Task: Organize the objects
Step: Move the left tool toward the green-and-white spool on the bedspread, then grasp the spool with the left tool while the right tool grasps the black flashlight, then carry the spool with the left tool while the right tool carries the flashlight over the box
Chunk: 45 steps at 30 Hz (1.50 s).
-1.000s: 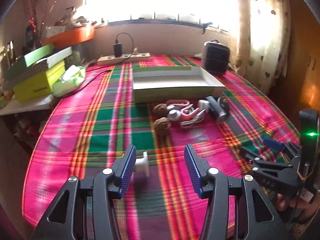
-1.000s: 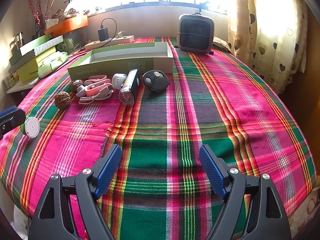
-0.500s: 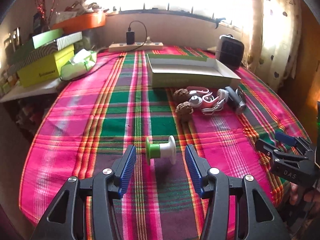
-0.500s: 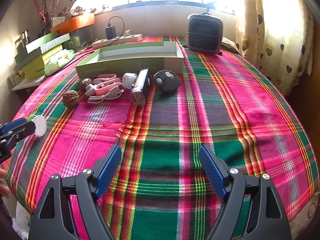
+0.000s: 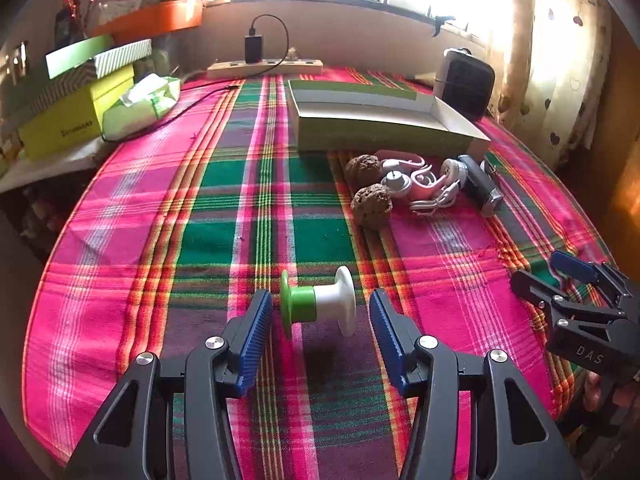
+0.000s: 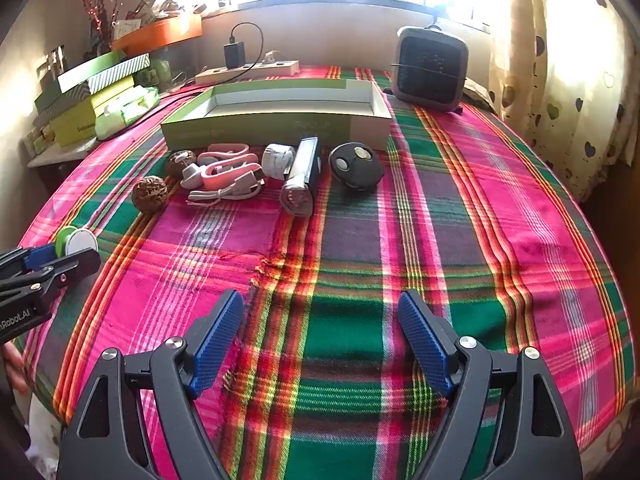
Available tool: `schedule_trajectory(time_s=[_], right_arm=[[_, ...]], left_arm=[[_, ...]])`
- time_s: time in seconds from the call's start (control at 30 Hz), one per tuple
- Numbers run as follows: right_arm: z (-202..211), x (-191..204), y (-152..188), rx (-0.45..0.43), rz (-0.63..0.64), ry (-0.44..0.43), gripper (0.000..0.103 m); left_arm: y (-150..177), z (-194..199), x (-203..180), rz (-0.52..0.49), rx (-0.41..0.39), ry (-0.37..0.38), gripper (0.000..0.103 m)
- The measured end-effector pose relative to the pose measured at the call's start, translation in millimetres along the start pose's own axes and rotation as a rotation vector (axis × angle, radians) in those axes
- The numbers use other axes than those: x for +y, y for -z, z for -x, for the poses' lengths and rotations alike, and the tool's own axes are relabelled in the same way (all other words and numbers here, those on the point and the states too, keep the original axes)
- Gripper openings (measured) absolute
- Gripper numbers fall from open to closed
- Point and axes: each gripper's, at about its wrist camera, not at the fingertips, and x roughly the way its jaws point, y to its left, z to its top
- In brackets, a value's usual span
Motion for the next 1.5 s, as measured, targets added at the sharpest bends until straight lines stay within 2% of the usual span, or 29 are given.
schedule_trajectory(time_s=[0.1,0.23,0.43,0.53,0.83,1.03,1.5], right_arm=[[-3,0,-4,0.002,-0.002,0.004,0.08],[-7,1,-10,0.011,0.0,0.005,0.08],[-9,1,-24,-0.005,-0.002,-0.001,0.079],[-13,2,-33,-0.009,-0.001,-0.001,0.071],[-35,3,-52,0.025,-0.009,-0.026,0.059],[-46,3,-62,0.044,-0.009,-0.041,0.044],[-59,4,-73,0.058,0.003,-0.058,0.026]], left_arm=[[-3,-2,1,0.0,-0.004,0.001,0.046],[-10,-8,2,0.0,-0.004,0.001,0.031],[-16,-14,2,-0.017,-0.012,0.017,0.031],[-22,-18,1,-0.017,-0.011,0.023,0.031],[-36,-32,-2,-0.035,-0.01,0.034,0.031],[-44,-39,-3,-0.045,-0.007,0.036,0.031],[-51,-44,-3,-0.056,0.008,0.04,0.031]])
